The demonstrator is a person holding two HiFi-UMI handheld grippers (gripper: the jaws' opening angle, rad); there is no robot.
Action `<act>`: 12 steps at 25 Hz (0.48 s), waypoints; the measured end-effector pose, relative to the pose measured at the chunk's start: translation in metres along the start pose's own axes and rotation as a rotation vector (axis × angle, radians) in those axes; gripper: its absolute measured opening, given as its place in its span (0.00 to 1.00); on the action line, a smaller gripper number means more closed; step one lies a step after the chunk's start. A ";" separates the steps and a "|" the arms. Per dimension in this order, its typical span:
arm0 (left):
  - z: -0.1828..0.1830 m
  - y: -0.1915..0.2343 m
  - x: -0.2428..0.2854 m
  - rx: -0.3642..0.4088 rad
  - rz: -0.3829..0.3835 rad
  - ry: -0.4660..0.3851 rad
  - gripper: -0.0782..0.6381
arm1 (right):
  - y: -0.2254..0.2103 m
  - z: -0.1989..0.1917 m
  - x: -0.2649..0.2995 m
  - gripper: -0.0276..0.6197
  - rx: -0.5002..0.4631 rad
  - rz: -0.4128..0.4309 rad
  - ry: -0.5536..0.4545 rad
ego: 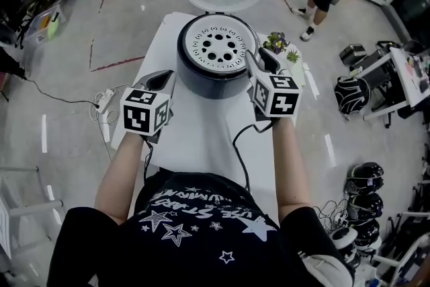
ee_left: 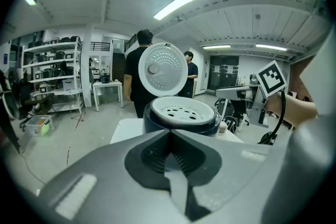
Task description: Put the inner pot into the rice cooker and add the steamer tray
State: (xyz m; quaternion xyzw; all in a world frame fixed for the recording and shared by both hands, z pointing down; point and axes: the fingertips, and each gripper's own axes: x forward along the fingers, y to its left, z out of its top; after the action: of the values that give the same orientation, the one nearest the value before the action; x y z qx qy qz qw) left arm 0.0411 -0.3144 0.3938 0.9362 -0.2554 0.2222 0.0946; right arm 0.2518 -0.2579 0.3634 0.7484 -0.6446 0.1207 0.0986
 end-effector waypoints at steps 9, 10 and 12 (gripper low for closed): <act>-0.051 -0.023 -0.025 -0.059 0.080 0.035 0.12 | 0.036 -0.032 -0.014 0.14 0.119 0.149 -0.016; -0.060 -0.025 -0.026 -0.065 0.080 0.049 0.12 | 0.039 -0.038 -0.016 0.10 0.121 0.152 -0.009; -0.072 -0.031 -0.028 -0.072 0.071 0.073 0.12 | 0.041 -0.046 -0.019 0.09 0.125 0.152 0.001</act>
State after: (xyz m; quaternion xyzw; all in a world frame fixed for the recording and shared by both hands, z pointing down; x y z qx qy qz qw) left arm 0.0092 -0.2548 0.4425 0.9137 -0.2929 0.2502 0.1297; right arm 0.2058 -0.2320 0.4013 0.7020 -0.6908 0.1682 0.0426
